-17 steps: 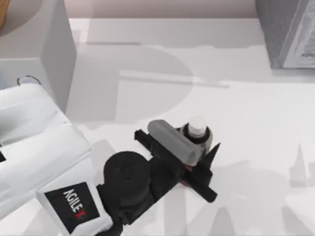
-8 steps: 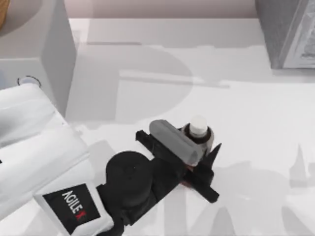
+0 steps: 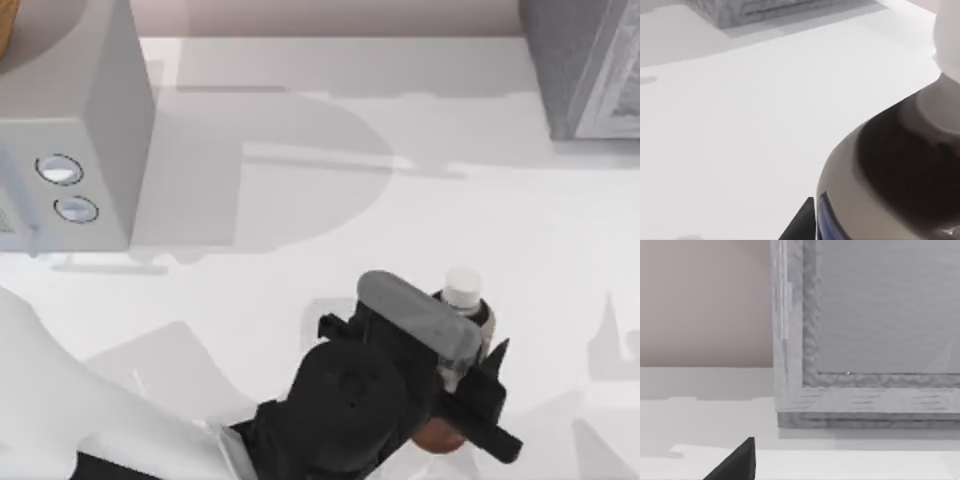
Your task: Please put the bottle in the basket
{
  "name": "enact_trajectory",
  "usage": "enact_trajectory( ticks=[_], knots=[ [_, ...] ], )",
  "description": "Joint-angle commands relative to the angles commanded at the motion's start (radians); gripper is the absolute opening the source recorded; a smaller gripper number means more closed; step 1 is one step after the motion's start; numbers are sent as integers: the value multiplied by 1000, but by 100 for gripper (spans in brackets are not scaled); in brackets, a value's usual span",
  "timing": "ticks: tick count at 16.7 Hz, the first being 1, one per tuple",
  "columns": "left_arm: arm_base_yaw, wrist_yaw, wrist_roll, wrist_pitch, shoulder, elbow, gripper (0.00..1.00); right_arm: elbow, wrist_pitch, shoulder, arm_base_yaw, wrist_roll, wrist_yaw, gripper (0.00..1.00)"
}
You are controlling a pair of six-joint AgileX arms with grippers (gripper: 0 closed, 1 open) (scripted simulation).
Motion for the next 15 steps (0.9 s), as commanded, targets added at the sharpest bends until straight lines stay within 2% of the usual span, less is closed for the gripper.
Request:
enact_trajectory(
  ticks=[5, 15],
  knots=[
    [-237, -225, -252, -543, -263, 34, 0, 0, 0, 0, 0, 0, 0, 100],
    [-789, -736, -818, -1770, -829, 99, 0, 0, 0, 0, 0, 0, 0, 100]
  ],
)
